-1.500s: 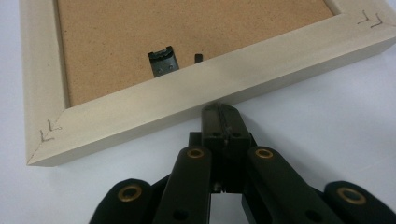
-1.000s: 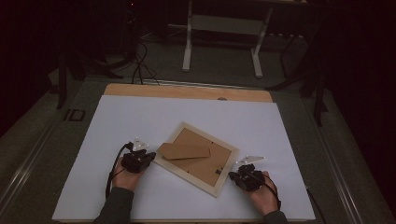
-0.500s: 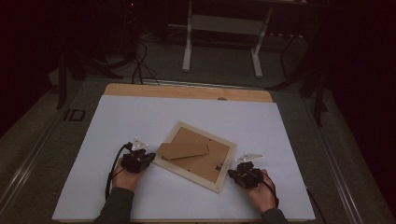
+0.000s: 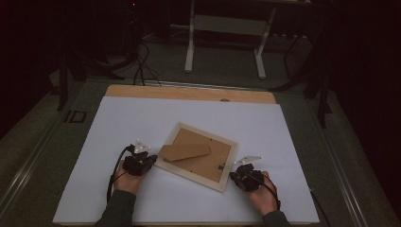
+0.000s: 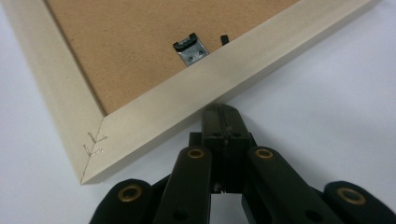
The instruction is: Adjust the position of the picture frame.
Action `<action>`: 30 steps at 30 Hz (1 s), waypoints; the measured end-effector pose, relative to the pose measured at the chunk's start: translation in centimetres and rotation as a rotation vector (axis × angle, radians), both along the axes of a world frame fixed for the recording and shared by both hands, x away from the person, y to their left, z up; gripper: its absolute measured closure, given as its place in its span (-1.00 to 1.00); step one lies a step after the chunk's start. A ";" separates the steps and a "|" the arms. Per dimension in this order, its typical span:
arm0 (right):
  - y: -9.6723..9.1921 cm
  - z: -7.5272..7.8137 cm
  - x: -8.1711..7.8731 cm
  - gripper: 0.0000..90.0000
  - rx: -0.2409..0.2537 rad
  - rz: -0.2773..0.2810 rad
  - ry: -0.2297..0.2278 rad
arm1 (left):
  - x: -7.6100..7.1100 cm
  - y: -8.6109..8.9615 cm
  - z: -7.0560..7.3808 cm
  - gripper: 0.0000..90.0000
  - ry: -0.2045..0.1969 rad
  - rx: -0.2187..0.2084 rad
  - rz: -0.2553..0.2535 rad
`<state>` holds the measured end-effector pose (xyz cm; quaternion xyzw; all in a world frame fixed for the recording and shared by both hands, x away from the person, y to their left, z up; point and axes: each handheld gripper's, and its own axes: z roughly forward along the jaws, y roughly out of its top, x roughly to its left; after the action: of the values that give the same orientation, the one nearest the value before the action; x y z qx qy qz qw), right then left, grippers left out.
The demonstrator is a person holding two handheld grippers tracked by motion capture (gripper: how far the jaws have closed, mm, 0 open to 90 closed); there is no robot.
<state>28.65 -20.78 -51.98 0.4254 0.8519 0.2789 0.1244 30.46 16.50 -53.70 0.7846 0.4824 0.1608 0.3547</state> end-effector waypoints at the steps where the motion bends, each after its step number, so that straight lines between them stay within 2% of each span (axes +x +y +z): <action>1: 0.0 0.0 0.2 1.00 0.000 -0.004 -0.002 | 0.0 0.0 0.0 1.00 0.001 -0.003 0.003; 5: 0.0 0.0 0.7 1.00 0.003 -0.004 -0.001 | -0.2 0.0 0.0 1.00 0.002 0.001 0.008; 10: 0.1 0.0 1.3 1.00 0.002 -0.012 -0.005 | -0.5 -0.2 0.1 1.00 -0.007 0.026 0.015; 15: 0.2 0.1 1.0 1.00 -0.014 0.001 0.013 | -0.6 -0.2 0.1 1.00 0.000 0.020 0.016; 20: 0.0 0.1 1.0 1.00 0.001 0.004 0.024 | -1.0 -0.4 0.2 1.00 0.004 0.035 0.021; 30: 0.0 0.1 2.0 1.00 0.009 -0.015 0.019 | -1.6 -0.2 0.2 1.00 0.024 0.015 0.017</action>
<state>30.65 -20.81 -51.91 0.4350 0.8486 0.2776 0.1166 28.89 16.28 -53.46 0.7851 0.4919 0.1582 0.3416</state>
